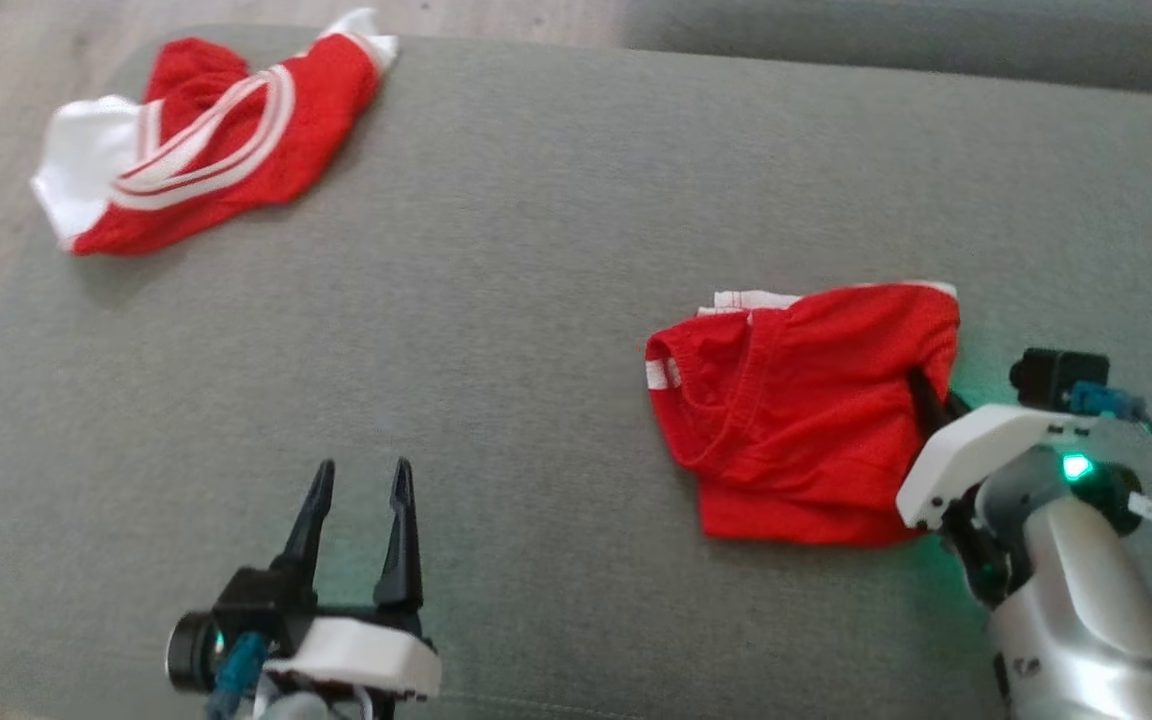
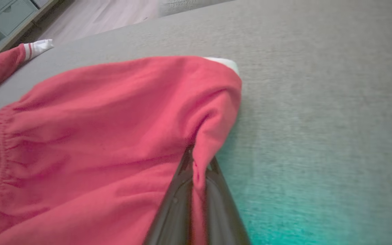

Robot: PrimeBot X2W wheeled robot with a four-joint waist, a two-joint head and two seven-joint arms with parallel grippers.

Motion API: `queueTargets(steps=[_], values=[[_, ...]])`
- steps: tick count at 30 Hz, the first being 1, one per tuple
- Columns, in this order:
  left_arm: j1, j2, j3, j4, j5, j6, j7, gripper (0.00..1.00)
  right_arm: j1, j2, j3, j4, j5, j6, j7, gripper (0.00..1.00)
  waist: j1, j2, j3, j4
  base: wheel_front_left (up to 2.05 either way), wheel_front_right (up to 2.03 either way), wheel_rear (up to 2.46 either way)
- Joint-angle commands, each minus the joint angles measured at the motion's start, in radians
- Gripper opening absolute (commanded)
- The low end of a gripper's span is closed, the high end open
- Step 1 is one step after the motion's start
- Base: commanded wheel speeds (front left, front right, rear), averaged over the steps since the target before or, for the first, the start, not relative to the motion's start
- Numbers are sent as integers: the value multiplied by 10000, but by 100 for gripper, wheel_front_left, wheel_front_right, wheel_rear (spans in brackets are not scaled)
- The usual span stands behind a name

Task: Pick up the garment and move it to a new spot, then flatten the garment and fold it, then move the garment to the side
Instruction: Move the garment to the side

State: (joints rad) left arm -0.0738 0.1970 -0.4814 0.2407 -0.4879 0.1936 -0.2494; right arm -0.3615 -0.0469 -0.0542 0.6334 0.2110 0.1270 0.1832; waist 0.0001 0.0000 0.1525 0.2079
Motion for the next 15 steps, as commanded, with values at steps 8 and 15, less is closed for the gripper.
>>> queueTargets(steps=[8, 15], values=[[-998, 10, 443, -578, 430, -106, -123, 100, -814, -537, -222, -1057, -232, 37, -228, 0, -1, 0, 1059, -2058, 0, 0, 0], [-1673, 191, 340, -731, 685, -196, -11, 100, -1174, -818, -428, -1630, -95, 37, -282, 0, -1, 0, 1900, -3455, 0, 0, 0]])
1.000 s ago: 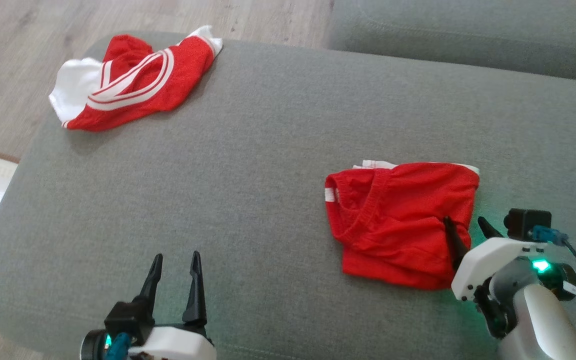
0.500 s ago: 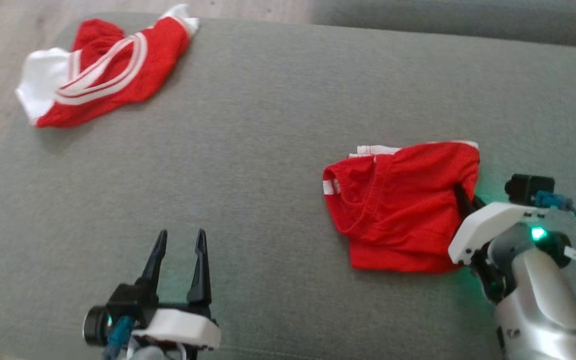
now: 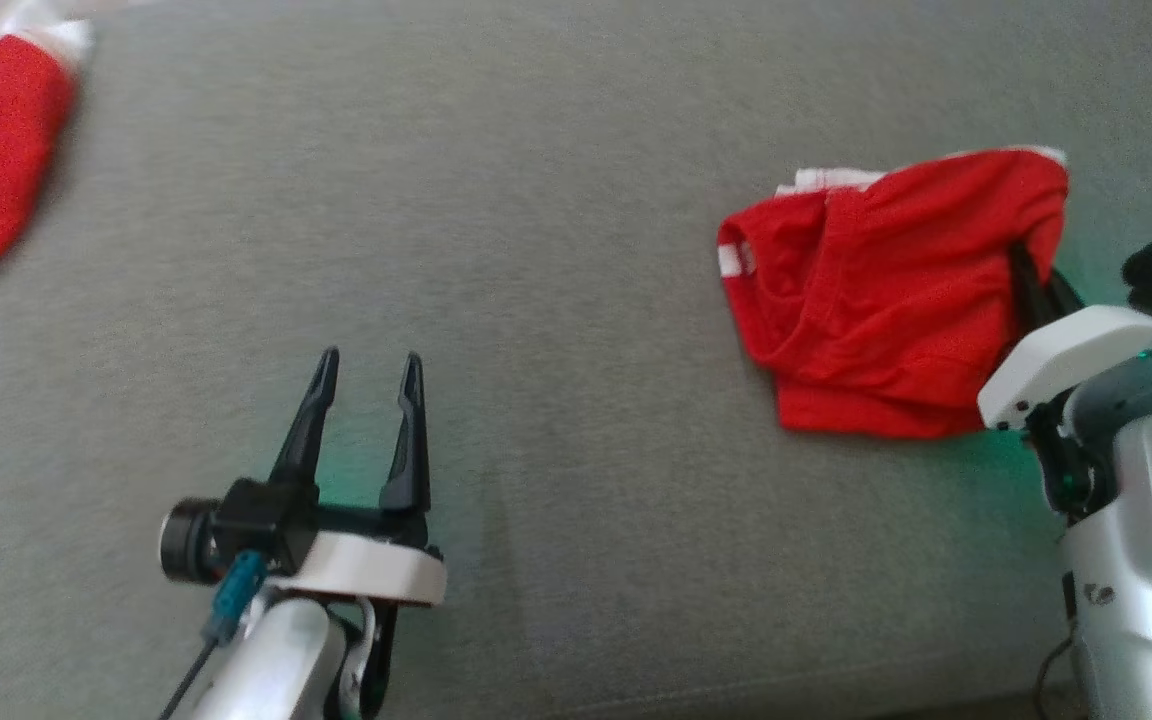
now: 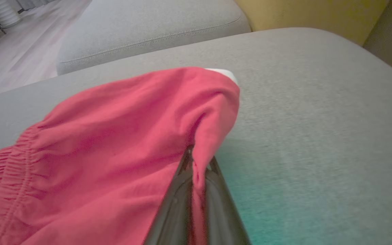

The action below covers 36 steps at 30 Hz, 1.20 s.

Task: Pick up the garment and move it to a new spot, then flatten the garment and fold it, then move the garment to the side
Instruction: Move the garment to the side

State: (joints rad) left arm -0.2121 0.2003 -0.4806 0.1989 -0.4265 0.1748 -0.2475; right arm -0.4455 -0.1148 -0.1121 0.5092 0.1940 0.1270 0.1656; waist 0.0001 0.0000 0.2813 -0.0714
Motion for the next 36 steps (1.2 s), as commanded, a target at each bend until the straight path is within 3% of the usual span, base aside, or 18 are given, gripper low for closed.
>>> queueTargets(steps=[1, 6, 12, 24, 31, 32, 33, 34, 36], values=[[-366, 193, 316, -343, 102, -17, 7, 100, -379, -144, 137, -444, 98, 37, -115, 0, -1, 0, 708, -792, 0, 0, 0], [-642, 318, 228, -458, 217, -46, 174, 100, -534, -189, 33, -647, 162, 37, -188, 0, -1, 0, 1016, -1072, 0, 0, 0], [-840, 396, 150, -562, 282, -50, 293, 100, -1138, -479, -74, -512, 98, 37, -68, 0, -1, 0, 1246, -807, 0, 0, 0], [-867, 520, 188, -960, 292, 145, 354, 100, -2861, -3010, -1497, 1109, -1058, 37, 422, 0, -1, 0, 1784, 532, 0, 0, 0], [-828, 527, 146, -1079, 273, 178, 336, 100, -3321, -3545, -2015, 1740, -1562, 37, 351, 0, -1, 0, 1921, 809, 0, 0, 0], [-826, 519, 140, -1079, 265, 184, 330, 100, -3357, -3531, -2083, 1809, -1603, 37, 310, 19, -1, 0, 1915, 830, 0, 0, 0], [-822, 512, 141, -1078, 255, 193, 322, 100, -3378, -3505, -2153, 1873, -1638, 37, 273, 51, -1, 0, 1905, 836, 0, 0, 0], [-815, 508, 145, -1075, 245, 205, 314, 100, -3393, -3469, -2236, 1925, -1685, 37, 226, 99, -1, 0, 1891, 830, 0, 0, 0], [-797, 513, 152, -1058, 231, 229, 303, 100, -3407, -3376, -2373, 1991, -1830, 37, 121, 100, -1, 0, 1849, 786, 0, 0, 0]])
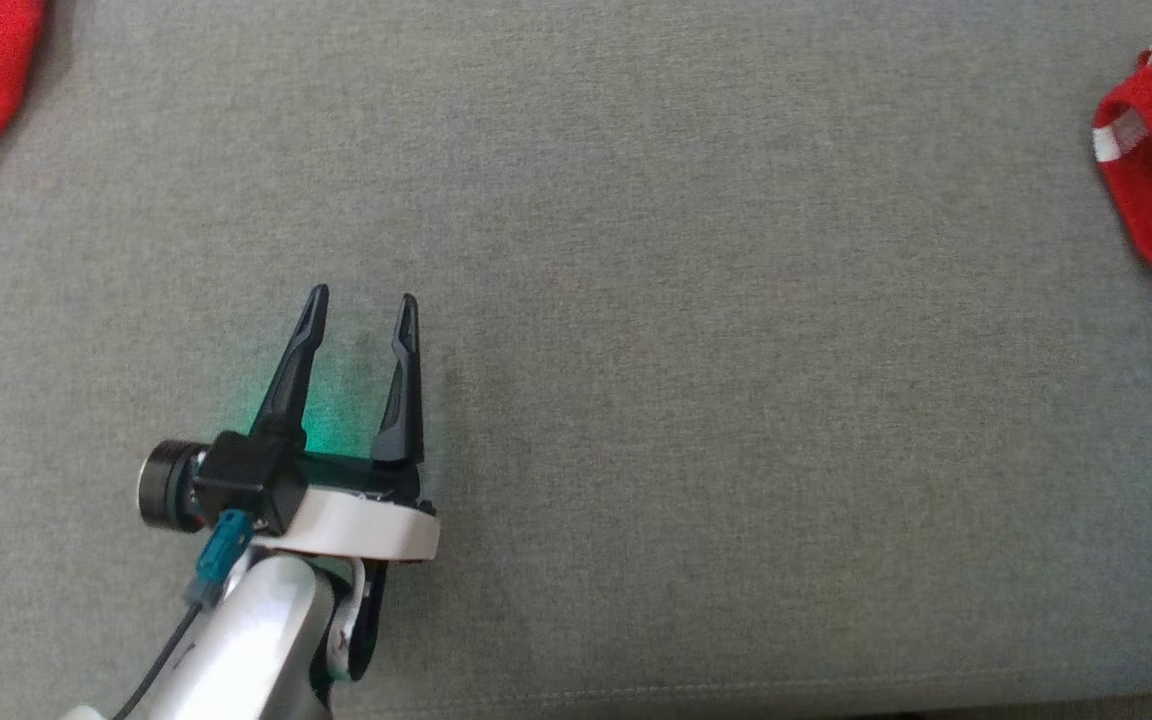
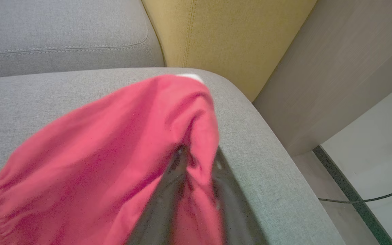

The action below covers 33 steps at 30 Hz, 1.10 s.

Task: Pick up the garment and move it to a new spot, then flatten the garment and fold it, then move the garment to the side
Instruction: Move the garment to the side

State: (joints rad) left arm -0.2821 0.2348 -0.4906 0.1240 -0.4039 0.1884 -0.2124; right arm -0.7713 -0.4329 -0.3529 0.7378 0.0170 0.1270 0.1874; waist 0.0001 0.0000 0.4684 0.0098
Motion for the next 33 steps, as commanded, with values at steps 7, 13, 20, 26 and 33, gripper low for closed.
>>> queueTargets(steps=[7, 13, 20, 26, 33], values=[[-38, 168, 211, -207, -51, 130, -41, 100, -187, 238, 146, -534, -266, 37, -519, 100, -1, 0, -417, -236, 0, 0, 0], [130, 153, 285, -1, -237, 121, -114, 100, 4, 757, 976, -1511, 91, 37, -768, 100, -1, 0, -1211, -382, 0, 0, 0], [534, 106, 468, 418, -566, 115, -248, 100, 852, 1632, 2366, -3360, 964, 37, -955, 100, -1, 0, -2575, -540, 0, 0, 0], [897, 95, 542, 559, -734, 153, -304, 100, 1764, 1918, 3224, -4376, 1592, 37, -721, 100, -1, 0, -3224, -580, 0, 0, 0], [1283, 101, 609, 573, -839, 223, -360, 100, 3164, 2089, 3445, -5090, 1725, 37, -1001, 100, -1, 0, -3530, -517, 0, 0, 0]])
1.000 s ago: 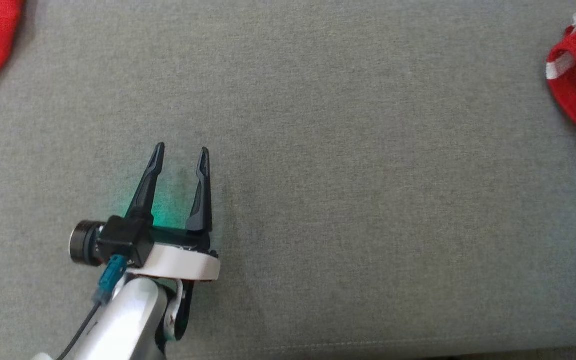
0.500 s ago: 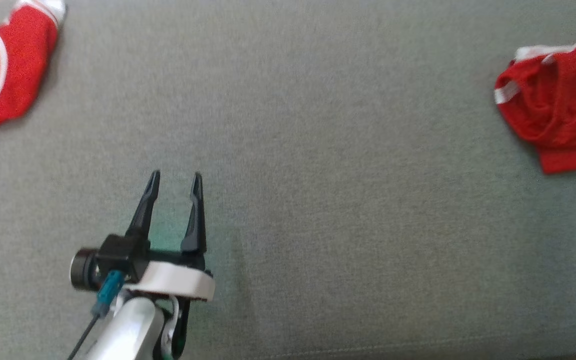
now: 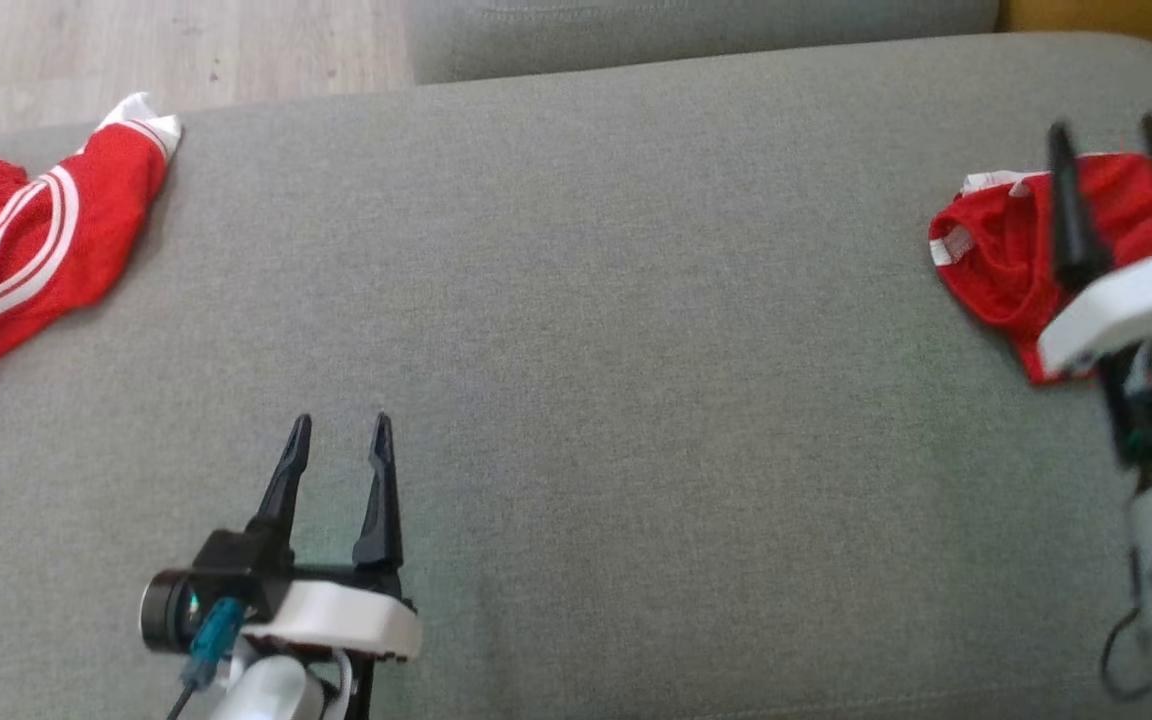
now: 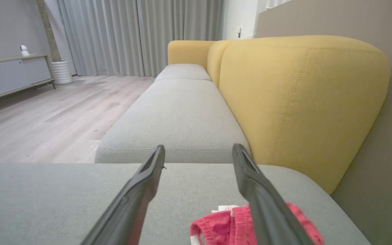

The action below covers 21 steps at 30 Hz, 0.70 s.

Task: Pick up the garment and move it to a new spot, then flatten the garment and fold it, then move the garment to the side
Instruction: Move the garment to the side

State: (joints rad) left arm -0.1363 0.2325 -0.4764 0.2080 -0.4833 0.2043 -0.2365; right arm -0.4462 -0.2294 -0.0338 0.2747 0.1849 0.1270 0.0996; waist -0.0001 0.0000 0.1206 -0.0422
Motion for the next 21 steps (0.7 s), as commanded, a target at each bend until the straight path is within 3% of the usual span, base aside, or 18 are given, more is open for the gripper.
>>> queueTargets(steps=[1, 11, 21], values=[[-99, 131, 492, -272, -66, 81, -128, 100, 154, 183, 300, -632, 60, 37, -256, 100, 1, 0, -100, -4, 0, 0, 0], [534, 175, 602, -334, -196, 217, -173, 100, 2351, 1590, 729, -1994, 21, 37, -879, 100, 1, 0, -653, -22, 0, 0, 0], [1010, 149, 504, -274, -302, 236, -189, 100, 4179, 1788, 1405, -3170, 762, 37, -1272, 100, 1, 0, -1188, 218, 0, 0, 0]])
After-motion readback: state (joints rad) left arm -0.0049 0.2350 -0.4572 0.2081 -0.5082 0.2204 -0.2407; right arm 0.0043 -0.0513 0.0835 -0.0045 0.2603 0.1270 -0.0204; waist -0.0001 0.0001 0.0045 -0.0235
